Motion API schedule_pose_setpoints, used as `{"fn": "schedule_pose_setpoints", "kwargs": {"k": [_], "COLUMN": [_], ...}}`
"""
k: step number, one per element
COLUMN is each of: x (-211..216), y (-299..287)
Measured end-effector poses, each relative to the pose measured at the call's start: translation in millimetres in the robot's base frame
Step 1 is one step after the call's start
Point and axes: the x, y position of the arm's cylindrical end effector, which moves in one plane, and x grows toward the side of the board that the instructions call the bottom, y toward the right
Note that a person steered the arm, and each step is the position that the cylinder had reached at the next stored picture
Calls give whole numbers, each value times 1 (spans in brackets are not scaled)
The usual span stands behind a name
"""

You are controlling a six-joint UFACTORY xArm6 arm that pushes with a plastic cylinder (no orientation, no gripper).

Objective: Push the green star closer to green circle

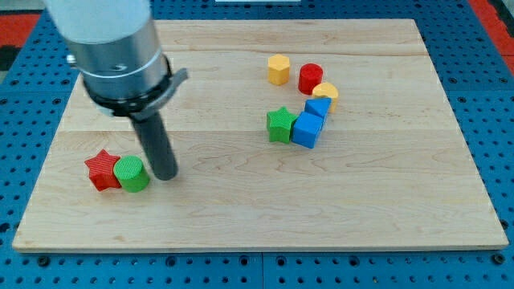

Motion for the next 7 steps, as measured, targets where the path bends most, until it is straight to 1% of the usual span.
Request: {"fn": "schedule_pose_setpoints", "kwargs": {"k": [1, 2, 3, 4, 5, 6, 7], "x": [-35, -38, -12, -34, -71, -90, -118], "y": [69, 87, 99, 144, 155, 145, 145]}}
